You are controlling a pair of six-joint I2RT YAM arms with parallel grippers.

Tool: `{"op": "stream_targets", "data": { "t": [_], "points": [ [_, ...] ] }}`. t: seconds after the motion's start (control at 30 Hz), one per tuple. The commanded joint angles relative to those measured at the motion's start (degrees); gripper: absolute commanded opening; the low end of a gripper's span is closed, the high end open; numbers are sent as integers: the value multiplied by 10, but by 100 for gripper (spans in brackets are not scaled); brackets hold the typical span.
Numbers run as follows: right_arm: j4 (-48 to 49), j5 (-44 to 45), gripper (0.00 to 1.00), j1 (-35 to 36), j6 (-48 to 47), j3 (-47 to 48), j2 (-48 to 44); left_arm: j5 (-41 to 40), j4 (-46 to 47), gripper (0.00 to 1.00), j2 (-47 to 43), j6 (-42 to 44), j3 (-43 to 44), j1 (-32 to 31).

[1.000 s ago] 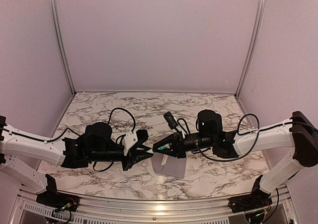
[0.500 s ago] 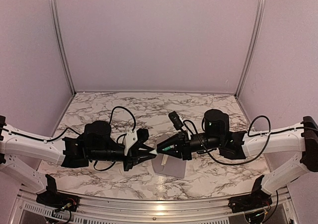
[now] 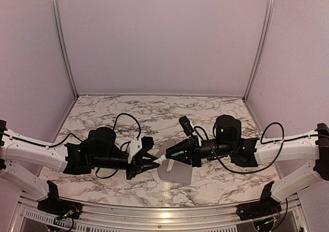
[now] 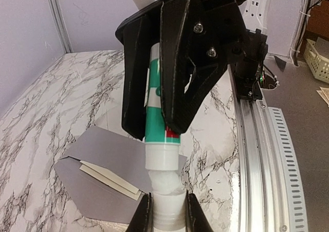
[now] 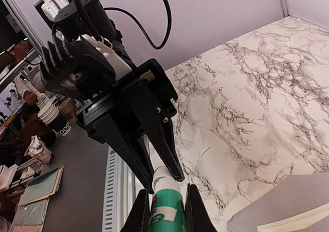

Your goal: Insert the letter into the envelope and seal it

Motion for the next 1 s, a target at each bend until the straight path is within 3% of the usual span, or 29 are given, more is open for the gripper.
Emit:
{"op": "stream_targets", "data": {
  "t": [0.0, 0.5, 0.97],
  "points": [
    [16, 8, 0, -3, -10, -5, -24, 6, -9, 0, -7, -8, -8, -1],
    [4, 41, 0, -9, -12, -10, -34, -21, -10, 0, -39, -21, -43, -1],
    [10, 17, 0, -11, -12, -5, 3, -42, -11, 0, -33, -31, -45, -1]
  ]
}}
